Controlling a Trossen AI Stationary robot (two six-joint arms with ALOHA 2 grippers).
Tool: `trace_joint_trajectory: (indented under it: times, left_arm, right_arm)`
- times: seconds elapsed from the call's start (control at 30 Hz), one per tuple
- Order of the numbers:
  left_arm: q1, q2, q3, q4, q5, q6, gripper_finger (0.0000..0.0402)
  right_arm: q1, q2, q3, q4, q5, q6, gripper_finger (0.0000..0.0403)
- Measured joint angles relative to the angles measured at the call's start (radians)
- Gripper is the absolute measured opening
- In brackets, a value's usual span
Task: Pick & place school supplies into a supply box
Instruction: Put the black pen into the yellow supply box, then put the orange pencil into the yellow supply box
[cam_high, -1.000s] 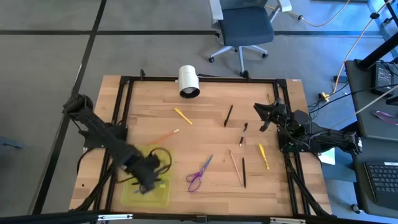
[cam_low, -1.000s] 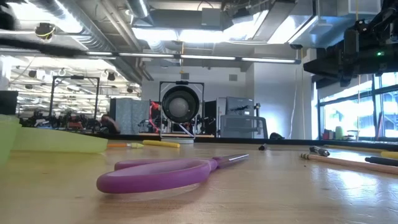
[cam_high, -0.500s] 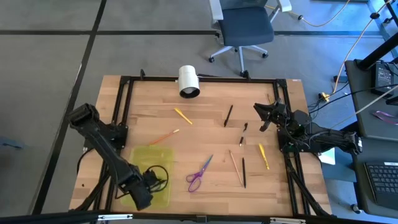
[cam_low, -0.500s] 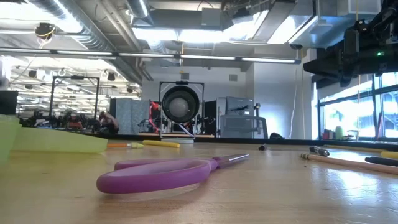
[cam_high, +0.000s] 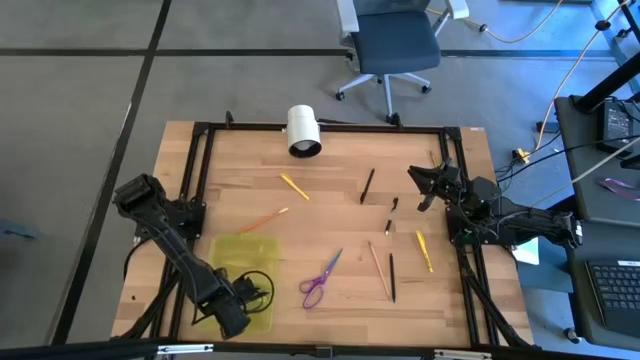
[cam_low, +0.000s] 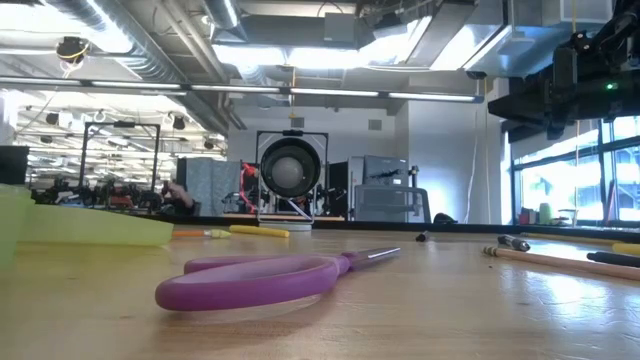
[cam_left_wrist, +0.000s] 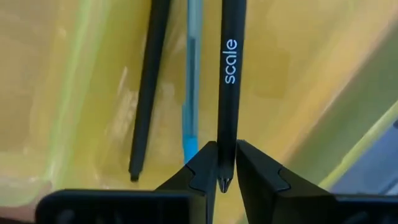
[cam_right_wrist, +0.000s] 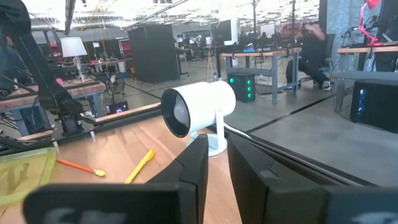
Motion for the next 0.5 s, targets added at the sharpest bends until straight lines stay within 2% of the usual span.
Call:
trace_joint_trajectory:
  times: [0.17, 0.5]
  left_arm:
    - [0.0, 0.0, 0.0, 0.003, -0.032, -0.026, 0.0057]
    - [0.001, 0.0, 0.0, 0.002, -0.004, -0.027, 0.0049]
  right_arm:
    - [0.0, 0.0, 0.0, 0.0, 0.0, -0.002, 0.0067]
    - [0.0, 0.0, 0.0, 0.0, 0.0, -0.002, 0.0067]
